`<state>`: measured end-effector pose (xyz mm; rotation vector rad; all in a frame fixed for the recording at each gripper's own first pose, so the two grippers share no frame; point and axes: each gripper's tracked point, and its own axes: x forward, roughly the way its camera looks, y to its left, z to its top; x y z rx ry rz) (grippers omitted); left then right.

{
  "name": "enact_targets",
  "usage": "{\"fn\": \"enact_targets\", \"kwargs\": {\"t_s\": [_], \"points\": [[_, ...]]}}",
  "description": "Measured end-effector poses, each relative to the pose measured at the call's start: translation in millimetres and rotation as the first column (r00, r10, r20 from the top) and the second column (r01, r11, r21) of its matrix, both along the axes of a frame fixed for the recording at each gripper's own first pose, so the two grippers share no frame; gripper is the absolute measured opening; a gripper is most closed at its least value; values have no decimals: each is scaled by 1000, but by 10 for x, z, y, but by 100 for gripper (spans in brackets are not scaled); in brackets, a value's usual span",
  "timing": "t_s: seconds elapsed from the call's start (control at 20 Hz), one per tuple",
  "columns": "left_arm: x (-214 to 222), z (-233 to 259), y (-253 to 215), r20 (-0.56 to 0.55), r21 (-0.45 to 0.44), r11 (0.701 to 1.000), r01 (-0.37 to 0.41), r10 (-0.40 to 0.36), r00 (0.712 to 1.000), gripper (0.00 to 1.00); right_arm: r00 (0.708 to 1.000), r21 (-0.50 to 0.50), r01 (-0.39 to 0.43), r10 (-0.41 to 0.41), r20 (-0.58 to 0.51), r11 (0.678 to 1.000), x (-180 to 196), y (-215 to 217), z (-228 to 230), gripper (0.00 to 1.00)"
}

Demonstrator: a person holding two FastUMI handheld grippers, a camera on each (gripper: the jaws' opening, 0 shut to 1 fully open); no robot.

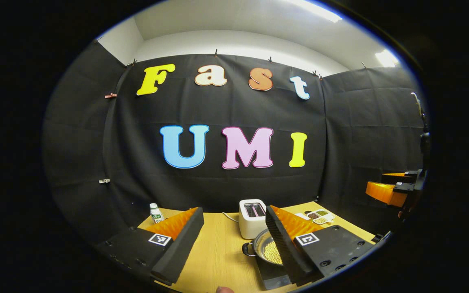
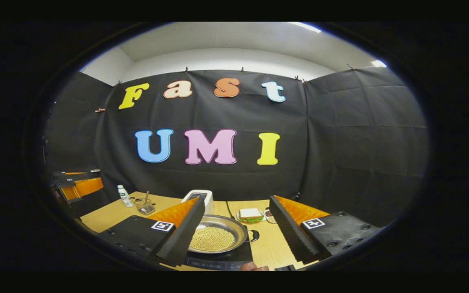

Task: First push the handle of the pot to place it horizontally, then grasp the pot with both hands and set it on the induction cooktop.

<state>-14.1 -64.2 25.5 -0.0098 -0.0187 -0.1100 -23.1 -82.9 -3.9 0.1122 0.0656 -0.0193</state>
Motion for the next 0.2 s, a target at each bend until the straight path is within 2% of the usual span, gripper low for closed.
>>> {"fn": "enact_targets", "kwargs": {"t_s": [0.2], "points": [[36,-22,-7,-6,3,1000,4,-4,1000,95,1000,-8,0,0,-4,1000,23,-2,-24,98]]}}
